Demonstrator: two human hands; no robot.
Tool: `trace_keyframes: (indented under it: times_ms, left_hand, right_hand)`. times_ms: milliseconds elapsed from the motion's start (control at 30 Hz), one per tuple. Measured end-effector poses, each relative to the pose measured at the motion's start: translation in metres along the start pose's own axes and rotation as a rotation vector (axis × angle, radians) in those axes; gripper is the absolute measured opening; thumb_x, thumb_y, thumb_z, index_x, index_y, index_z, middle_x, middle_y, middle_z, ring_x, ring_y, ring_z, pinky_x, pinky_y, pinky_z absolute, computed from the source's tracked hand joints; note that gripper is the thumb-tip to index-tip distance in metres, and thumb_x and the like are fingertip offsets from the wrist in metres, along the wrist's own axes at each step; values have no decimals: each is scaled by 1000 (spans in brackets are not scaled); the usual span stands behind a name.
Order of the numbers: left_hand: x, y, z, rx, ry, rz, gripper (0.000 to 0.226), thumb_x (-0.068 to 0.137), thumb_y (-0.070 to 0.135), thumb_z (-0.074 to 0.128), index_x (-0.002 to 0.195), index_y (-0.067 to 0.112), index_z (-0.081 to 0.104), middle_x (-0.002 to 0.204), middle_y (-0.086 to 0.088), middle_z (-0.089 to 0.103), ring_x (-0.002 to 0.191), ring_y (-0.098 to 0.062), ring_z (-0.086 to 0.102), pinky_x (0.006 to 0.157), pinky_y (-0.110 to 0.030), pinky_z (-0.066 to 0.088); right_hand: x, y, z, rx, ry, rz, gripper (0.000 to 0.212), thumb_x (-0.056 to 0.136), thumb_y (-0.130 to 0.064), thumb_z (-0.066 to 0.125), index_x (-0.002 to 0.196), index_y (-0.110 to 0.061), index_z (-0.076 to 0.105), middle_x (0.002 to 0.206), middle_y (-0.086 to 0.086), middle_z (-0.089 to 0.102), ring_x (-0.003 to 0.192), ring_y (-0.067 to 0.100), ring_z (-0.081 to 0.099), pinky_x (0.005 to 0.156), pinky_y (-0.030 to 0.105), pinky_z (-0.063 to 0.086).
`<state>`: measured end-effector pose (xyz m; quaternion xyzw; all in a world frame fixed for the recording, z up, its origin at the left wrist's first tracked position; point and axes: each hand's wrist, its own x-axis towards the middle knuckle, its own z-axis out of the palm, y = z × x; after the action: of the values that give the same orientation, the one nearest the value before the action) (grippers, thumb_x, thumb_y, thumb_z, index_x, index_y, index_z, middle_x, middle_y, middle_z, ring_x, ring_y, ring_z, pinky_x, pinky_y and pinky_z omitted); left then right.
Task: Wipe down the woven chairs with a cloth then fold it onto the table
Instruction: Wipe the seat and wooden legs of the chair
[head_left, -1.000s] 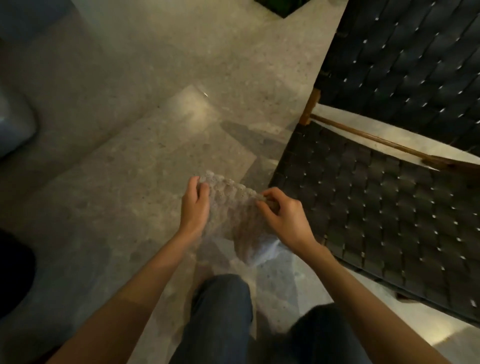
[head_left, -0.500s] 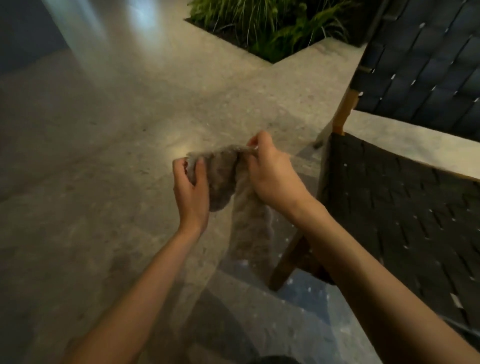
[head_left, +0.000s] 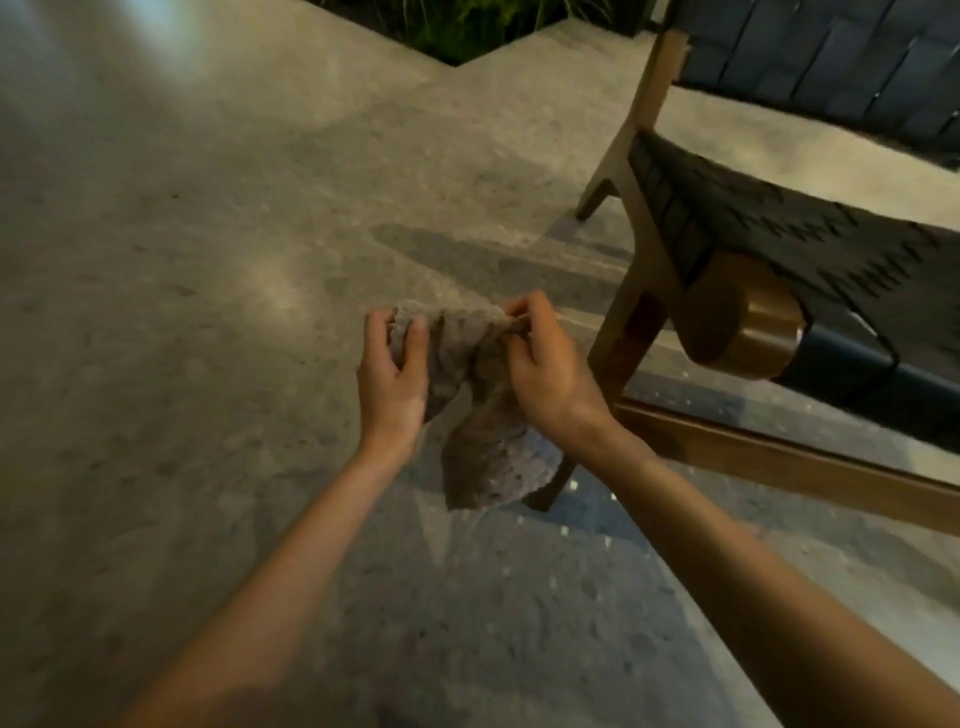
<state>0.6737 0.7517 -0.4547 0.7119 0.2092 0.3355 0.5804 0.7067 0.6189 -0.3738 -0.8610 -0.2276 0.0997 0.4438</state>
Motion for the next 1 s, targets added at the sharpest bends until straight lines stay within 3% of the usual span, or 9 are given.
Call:
trace_keyframes:
  times_ms: [67, 200, 400, 500, 600, 667, 733, 833, 1000]
  left_hand:
    - [-6, -3, 14, -17, -40, 21, 7, 97, 20, 51, 98, 13, 48, 73, 13, 50, 63, 9, 50, 60, -13, 39]
    - [-15, 5, 40, -81, -41, 96, 5, 94, 17, 55, 91, 15, 53, 68, 18, 51, 64, 12, 50, 59, -6, 35]
    - [-26, 27, 73, 5, -68, 167, 19, 90, 27, 60, 99, 10, 63, 93, 8, 47, 94, -8, 44, 82, -31, 38]
    - [-31, 39, 89, 160, 2, 145, 22, 88, 32, 61, 101, 15, 65, 104, 2, 35, 101, -14, 29, 88, -29, 26]
    - [-35, 49, 97, -48, -36, 192, 18, 92, 22, 60, 101, 8, 64, 86, 4, 50, 81, -6, 46, 73, -23, 40]
    - [-37, 55, 99, -162, -55, 160, 15, 94, 19, 57, 100, 7, 61, 70, 12, 51, 61, 2, 48, 57, -14, 37]
    - [-40, 57, 101, -204, -77, 76, 14, 95, 20, 55, 104, 10, 59, 77, 9, 57, 68, 4, 54, 61, -12, 43]
    - [-44, 58, 101, -339, -229, -56, 25, 97, 16, 52, 121, 13, 49, 108, -6, 64, 99, -12, 62, 84, -27, 53]
    - [-48, 55, 104, -445, -415, -25, 43, 98, 10, 46, 136, 20, 27, 129, -16, 57, 113, -12, 59, 91, -17, 49]
  right_hand:
    - [-11, 19, -3, -40, 104, 7, 17, 99, -14, 42, 115, -18, 49, 103, 1, 63, 96, 15, 60, 82, 39, 52]
    - [-37, 50, -13, -40, 304, -55, 14, 99, -17, 46, 104, -31, 49, 84, -16, 58, 81, -4, 58, 62, 12, 47]
    - [-66, 89, -30, -198, 550, 44, 18, 95, -21, 52, 111, -20, 59, 113, 0, 51, 107, 19, 47, 90, 42, 45]
    - [-76, 98, -35, -334, 695, 28, 18, 95, -22, 54, 111, -18, 62, 98, 3, 53, 93, 19, 51, 77, 27, 43]
    - [-75, 98, -35, -89, 752, -3, 13, 99, -22, 48, 105, -20, 59, 72, -3, 61, 59, 6, 57, 56, 23, 45]
    - [-68, 95, -32, 88, 778, 25, 10, 100, -23, 46, 105, -25, 55, 87, -4, 66, 75, 5, 64, 69, 26, 54]
    - [-57, 90, -30, 191, 798, 32, 10, 99, -24, 49, 103, -33, 51, 98, -13, 61, 92, -2, 59, 86, 24, 51]
    - [-37, 81, -30, 230, 817, 81, 18, 97, -23, 52, 94, -40, 47, 90, -24, 53, 86, -13, 53, 80, 10, 43]
    - [-15, 73, -37, 467, 798, 124, 26, 95, -17, 54, 120, -17, 48, 109, -8, 60, 100, 3, 55, 87, 11, 44]
